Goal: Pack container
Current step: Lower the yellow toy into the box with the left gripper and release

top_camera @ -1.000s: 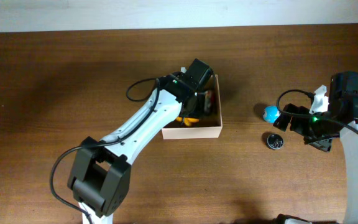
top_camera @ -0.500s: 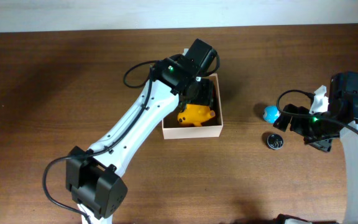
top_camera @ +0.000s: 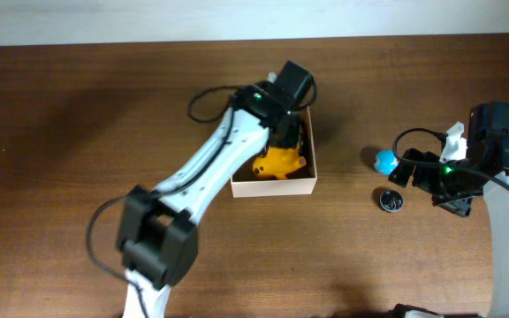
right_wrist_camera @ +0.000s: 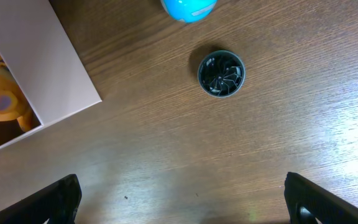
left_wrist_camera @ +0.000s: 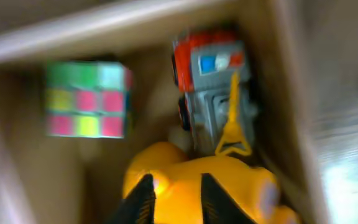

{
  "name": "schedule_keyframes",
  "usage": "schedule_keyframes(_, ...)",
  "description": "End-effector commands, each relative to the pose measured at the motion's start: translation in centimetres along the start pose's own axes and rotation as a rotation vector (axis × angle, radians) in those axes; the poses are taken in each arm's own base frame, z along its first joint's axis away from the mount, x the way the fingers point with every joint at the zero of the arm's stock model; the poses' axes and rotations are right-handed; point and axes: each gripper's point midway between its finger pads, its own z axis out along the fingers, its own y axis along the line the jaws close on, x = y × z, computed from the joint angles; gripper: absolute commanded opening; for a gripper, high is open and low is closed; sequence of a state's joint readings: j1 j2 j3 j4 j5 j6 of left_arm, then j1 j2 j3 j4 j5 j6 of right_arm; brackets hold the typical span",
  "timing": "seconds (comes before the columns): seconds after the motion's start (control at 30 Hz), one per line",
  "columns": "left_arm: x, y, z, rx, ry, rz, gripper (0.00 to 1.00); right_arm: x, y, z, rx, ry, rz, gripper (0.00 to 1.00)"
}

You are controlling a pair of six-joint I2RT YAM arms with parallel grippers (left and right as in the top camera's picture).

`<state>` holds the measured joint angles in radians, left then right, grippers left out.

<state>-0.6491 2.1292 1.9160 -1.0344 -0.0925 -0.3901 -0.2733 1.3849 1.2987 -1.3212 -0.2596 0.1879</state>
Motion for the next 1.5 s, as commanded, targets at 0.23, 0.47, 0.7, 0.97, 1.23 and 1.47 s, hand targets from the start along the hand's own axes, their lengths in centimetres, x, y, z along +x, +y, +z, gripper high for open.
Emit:
schedule_keyframes(0.23, 3.9, -2.0, 2.3, 0.002, 0.147, 0.060, 0.20, -0.4, 0.1, -0.4, -0.002, -0.021, 0.003, 0.99)
schedule_keyframes(0.47, 4.9, -3.2, 3.2, 0.002, 0.163, 0.091, 0.23, -0.5, 0.1, -0.4, -0.003, -0.023, 0.003, 0.99)
schedule_keyframes(0.7, 3.1, -2.3, 1.1, -0.042, 0.096, 0.085, 0.24, -0.4, 0.1, -0.4, -0.002, -0.020, 0.004, 0.99)
schedule_keyframes(0.97, 2.6, -2.0, -4.9, 0.006, 0.067, 0.071, 0.32, -0.3, 0.1, -0.4, -0.001, -0.018, 0.005, 0.99)
schedule_keyframes(1.23, 6.0, -3.2, -2.3, -0.003, 0.153, 0.089, 0.36, -0.3, 0.1, -0.4, -0.001, -0.018, 0.004, 0.99)
schedule_keyframes(1.47, 9.3, -3.8, 1.9, 0.019, 0.207, 0.093, 0.37, -0.5, 0.1, -0.4, -0.003, -0.025, 0.003, 0.99)
